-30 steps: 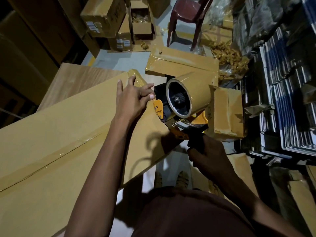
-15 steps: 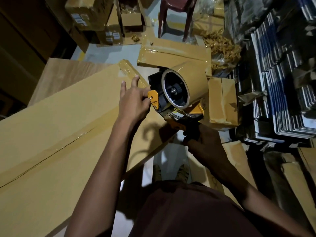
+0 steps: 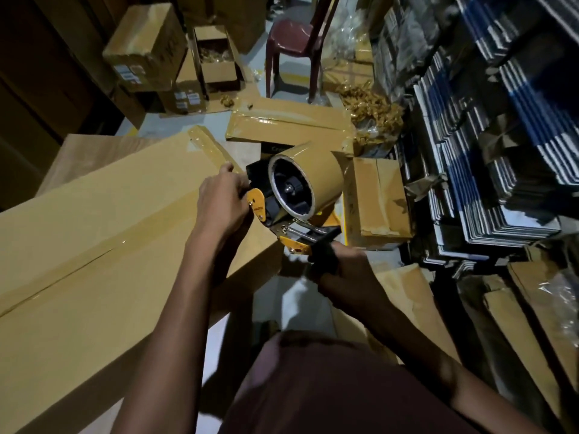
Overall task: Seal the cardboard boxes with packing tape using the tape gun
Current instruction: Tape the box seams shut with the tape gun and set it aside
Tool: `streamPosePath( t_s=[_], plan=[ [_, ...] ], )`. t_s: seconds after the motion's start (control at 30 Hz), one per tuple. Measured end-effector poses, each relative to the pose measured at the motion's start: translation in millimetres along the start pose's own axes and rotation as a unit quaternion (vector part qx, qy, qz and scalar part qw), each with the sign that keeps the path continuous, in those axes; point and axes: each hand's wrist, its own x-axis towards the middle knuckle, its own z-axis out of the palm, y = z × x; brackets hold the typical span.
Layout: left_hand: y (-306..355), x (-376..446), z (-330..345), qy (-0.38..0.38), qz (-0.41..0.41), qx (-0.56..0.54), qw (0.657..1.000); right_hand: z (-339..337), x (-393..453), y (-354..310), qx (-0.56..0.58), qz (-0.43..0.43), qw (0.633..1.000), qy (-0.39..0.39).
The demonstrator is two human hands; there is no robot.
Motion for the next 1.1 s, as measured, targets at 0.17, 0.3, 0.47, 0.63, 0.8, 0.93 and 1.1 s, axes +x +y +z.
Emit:
streamPosePath(
  t_s=[0.17, 0.3, 0.47, 0.63, 0.8, 0.93, 1.1],
  plan=[
    [-10, -12, 18, 0.017, 0.037, -0.027, 0.999, 3, -15, -2, 0.152, 0.079, 0.985, -0.03],
    [-11, -13, 16, 0.012, 0.01, -0.053, 0.998, 5, -20, -7, 0.083, 0.073, 0.993, -0.028],
    [-1, -21, 12, 0.027, -0.017, -0.031, 0.999, 7, -24, -9, -0.006, 0.039, 0.999, -0.009],
    [3, -25, 9, 0.002, -0.021, -0.021, 1.0, 4, -29, -8, 0.003, 0.032, 0.999, -0.011],
    [9, -27, 11, -0.011, -0.035, 0.003, 0.999, 2, -31, -5, -0.032, 0.024, 0.999, -0.009],
    [12, -27, 9, -0.01, -0.042, 0.013, 0.999, 3, -29, -5, -0.047, 0.026, 0.999, -0.012],
    [12, -27, 12, -0.002, -0.041, 0.023, 0.999, 4, -30, -9, -0.016, 0.05, 0.999, -0.007]
  ],
)
